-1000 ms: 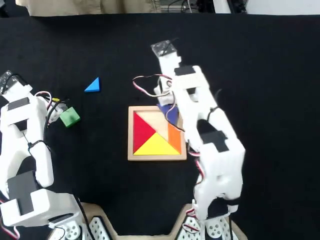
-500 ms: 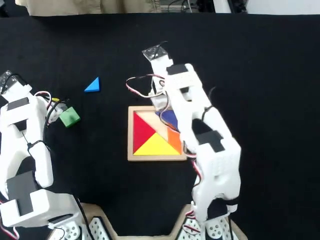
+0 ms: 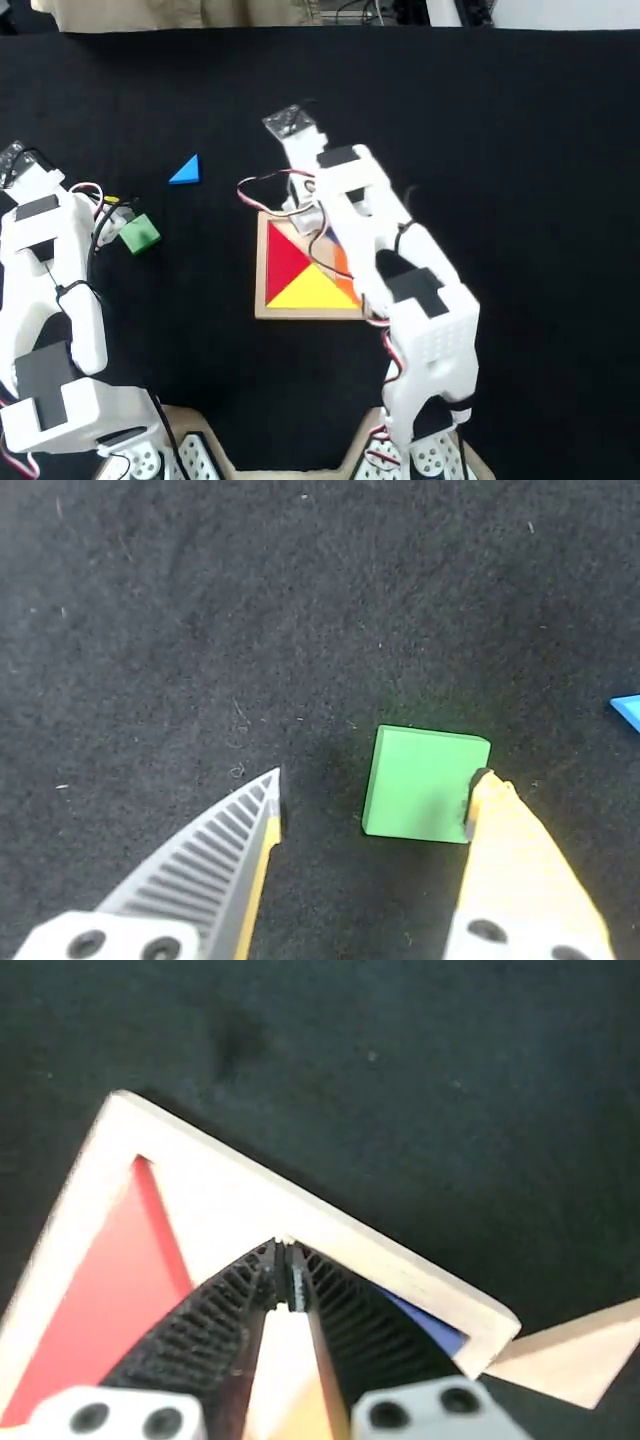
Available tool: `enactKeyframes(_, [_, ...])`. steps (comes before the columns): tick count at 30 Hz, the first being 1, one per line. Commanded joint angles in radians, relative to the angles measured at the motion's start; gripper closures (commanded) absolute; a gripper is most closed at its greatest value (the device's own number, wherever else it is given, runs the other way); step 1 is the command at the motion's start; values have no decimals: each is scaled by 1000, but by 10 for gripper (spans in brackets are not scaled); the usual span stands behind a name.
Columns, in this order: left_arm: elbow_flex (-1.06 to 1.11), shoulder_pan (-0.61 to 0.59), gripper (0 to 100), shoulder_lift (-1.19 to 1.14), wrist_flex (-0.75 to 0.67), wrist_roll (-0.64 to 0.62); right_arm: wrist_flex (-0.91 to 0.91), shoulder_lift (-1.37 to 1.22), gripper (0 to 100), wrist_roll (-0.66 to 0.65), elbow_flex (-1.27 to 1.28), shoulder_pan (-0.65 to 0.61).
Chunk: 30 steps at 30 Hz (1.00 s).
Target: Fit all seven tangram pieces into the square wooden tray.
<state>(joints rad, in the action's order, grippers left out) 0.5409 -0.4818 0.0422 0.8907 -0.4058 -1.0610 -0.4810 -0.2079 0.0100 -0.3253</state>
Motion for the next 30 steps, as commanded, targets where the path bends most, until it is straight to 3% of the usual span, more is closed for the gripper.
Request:
enactKeyframes(1, [-5,-2,704,37,-15,-5,-14,-5,988,-9,-61,63])
enactKeyframes(11, [4,-2,704,37,-15,-5,-189,188,988,-3,-102,6])
enactKeyframes(20, [4,5,704,37,-15,2,-140,338,987,20,81,272])
enactKeyframes(25, [33,74,704,35,-29,92,-81,285,987,107,122,301])
enactKeyframes(30, [127,101,704,38,-176,153,-43,174,987,104,58,296])
